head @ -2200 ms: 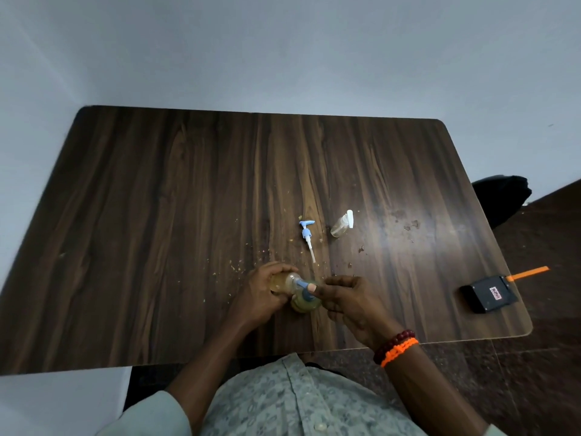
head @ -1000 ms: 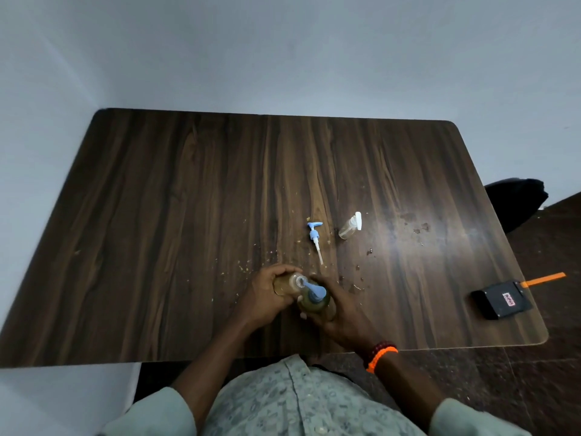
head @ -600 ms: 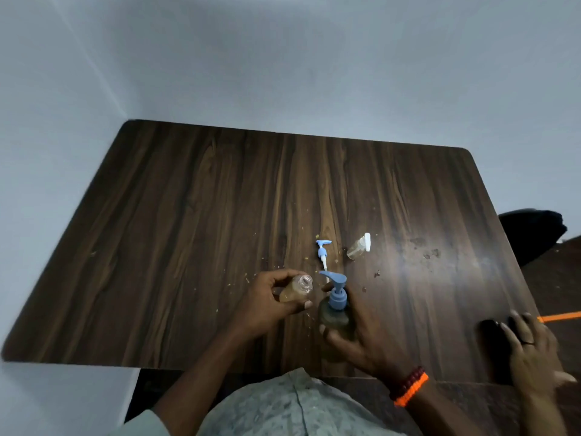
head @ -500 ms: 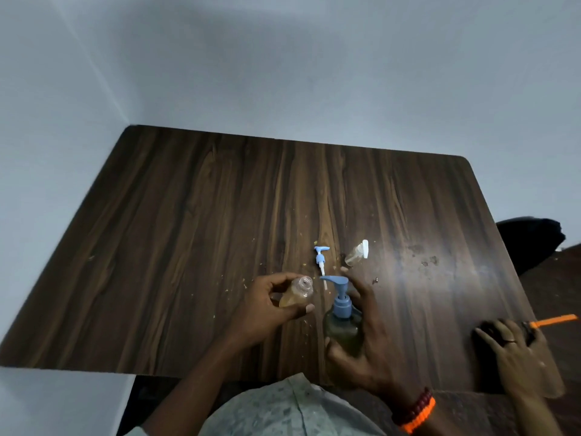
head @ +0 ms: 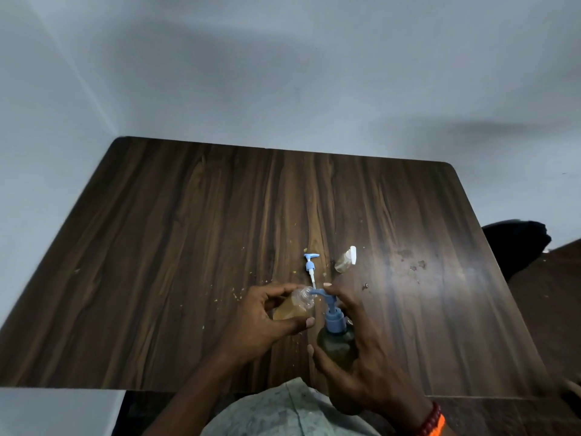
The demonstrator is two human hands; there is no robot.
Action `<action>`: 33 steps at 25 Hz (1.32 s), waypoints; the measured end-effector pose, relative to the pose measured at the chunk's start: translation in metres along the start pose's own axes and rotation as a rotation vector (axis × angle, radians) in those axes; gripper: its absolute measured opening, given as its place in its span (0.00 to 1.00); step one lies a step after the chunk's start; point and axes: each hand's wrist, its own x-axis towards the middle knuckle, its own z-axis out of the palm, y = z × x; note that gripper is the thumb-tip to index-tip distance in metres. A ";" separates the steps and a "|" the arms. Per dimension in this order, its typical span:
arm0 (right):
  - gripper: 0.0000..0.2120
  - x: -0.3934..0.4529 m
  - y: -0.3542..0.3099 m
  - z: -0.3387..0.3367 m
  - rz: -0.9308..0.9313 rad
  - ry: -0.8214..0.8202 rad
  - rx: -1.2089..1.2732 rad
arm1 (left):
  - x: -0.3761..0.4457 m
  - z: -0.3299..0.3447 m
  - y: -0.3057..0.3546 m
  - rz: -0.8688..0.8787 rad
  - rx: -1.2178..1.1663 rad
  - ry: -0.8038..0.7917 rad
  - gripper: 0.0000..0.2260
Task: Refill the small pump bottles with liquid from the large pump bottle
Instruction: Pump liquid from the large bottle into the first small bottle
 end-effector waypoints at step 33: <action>0.33 0.010 -0.016 -0.016 0.161 -0.117 0.118 | -0.003 0.012 0.010 0.045 -0.049 -0.012 0.19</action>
